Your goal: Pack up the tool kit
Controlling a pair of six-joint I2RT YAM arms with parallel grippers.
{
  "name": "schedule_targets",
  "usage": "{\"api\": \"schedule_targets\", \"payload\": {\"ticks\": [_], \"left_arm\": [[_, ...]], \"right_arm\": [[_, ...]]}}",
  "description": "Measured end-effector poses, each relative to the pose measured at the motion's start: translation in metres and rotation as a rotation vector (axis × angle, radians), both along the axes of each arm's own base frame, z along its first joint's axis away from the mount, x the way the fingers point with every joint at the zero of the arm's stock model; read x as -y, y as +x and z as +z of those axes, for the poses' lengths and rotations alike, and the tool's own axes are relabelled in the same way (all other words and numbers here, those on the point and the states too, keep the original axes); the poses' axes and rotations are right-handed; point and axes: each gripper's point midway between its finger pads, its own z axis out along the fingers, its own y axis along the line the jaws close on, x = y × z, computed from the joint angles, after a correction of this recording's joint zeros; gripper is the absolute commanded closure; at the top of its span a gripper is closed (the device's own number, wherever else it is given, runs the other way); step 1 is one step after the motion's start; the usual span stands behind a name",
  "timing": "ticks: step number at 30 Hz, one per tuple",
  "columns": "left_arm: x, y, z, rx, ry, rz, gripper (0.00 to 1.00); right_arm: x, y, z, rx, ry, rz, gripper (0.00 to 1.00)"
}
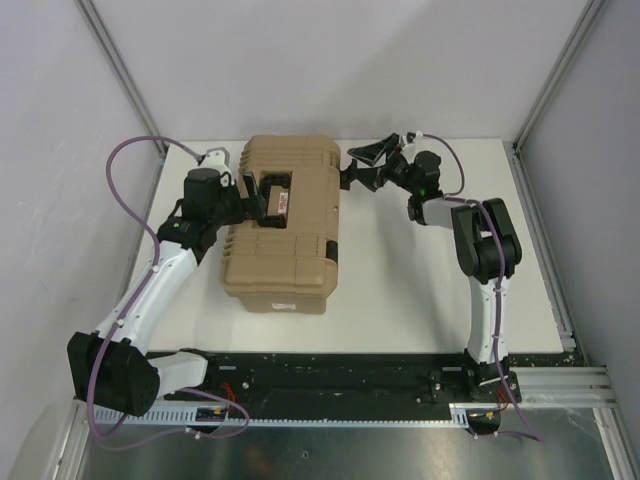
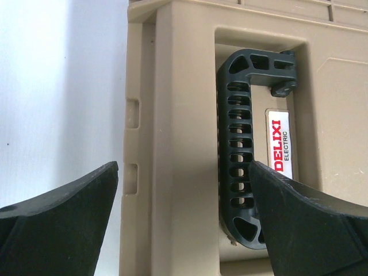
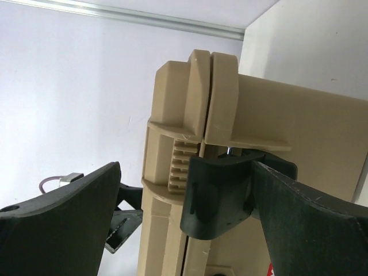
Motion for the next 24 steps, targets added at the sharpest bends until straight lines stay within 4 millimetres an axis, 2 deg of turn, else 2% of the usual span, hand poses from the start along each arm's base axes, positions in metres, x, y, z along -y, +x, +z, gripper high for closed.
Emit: {"api": "schedule_targets", "payload": {"ticks": [10,19,24], "left_arm": [[0.000,0.000,0.000,0.000,0.000,0.000,0.01],[0.000,0.000,0.000,0.000,0.000,0.000,0.01],[0.000,0.000,0.000,0.001,0.001,0.000,0.01]], "right_arm": [[-0.010,-0.003,-0.013,-0.033,0.023,0.026,0.01],[-0.028,-0.006,-0.022,-0.063,-0.032,0.057,0.01],[-0.030,-0.005,-0.023,-0.068,-0.067,0.060,0.01]]}}
